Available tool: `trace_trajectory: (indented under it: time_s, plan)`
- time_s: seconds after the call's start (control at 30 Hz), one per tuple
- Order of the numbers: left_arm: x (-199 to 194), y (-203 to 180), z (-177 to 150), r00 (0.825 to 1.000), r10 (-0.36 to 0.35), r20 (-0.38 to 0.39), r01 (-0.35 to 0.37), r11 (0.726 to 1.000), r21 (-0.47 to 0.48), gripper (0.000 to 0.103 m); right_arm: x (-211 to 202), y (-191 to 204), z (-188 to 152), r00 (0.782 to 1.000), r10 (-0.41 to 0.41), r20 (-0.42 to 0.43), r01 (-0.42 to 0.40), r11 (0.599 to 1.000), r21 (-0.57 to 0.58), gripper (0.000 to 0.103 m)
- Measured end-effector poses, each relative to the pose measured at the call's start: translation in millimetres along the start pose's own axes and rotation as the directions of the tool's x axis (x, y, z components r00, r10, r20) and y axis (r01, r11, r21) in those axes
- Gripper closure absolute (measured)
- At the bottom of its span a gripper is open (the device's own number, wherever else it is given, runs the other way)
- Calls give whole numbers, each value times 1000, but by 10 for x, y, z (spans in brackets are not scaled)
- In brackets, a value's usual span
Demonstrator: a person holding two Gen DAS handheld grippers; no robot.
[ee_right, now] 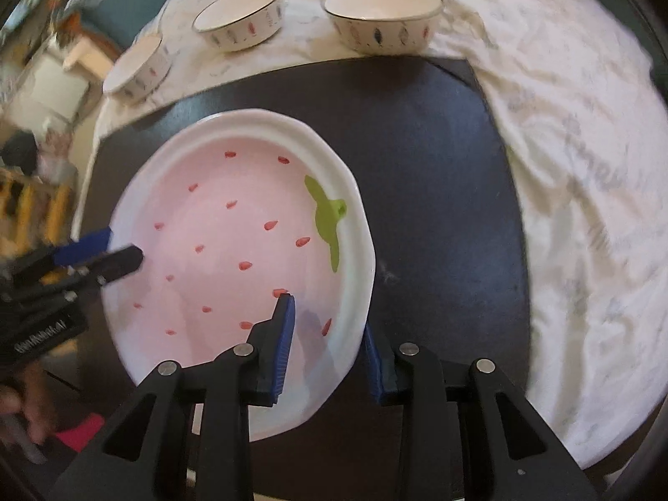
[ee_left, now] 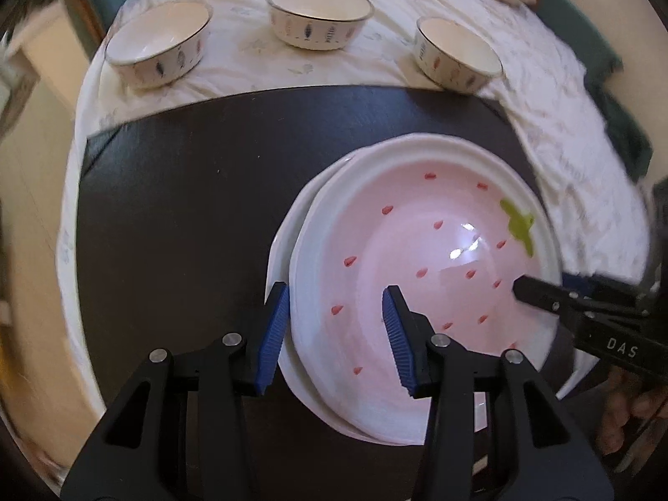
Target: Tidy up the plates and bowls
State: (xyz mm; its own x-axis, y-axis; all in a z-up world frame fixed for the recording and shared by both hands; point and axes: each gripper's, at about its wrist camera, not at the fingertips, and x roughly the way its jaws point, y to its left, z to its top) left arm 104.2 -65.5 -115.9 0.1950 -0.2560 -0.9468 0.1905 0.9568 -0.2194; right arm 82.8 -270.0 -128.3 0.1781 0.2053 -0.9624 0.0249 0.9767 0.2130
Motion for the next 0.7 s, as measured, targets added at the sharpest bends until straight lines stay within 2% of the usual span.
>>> trace_trajectory:
  time_s: [0.03, 0.07, 0.13, 0.27, 0.43, 0.6, 0.67, 0.7]
  plan:
    - [-10, 61, 9, 1000, -30, 1, 30, 999, -36, 62, -17, -63, 14, 999, 51, 4, -51, 998, 42, 62]
    - [-18, 101, 14, 999, -49, 2, 49, 997, -62, 62, -37, -104, 19, 997, 78, 11, -79, 995, 67, 57]
    - [-23, 167, 28, 997, -81, 1, 81, 991, -105, 62, -65, -184, 43, 993, 117, 28, -120, 986, 115, 54]
    - [-32, 144, 11, 998, -67, 6, 67, 992, -110, 62, -79, -322, 76, 987, 153, 56, -161, 968, 193, 52]
    - [-42, 44, 4, 1000, -12, -6, 12, 999, -45, 62, 30, -325, 86, 988, 152, 26, -154, 966, 207, 54]
    - [-211, 68, 35, 998, 31, 51, -28, 998, -62, 62, -101, -322, 130, 994, 35, 105, -54, 981, 185, 55]
    - [-268, 61, 62, 996, 43, 73, -40, 998, -51, 61, -123, -281, 145, 993, 41, 107, -58, 985, 160, 56]
    - [-273, 58, 70, 996, 58, 73, -55, 997, -45, 61, -105, -261, 139, 994, 54, 97, -68, 986, 151, 59]
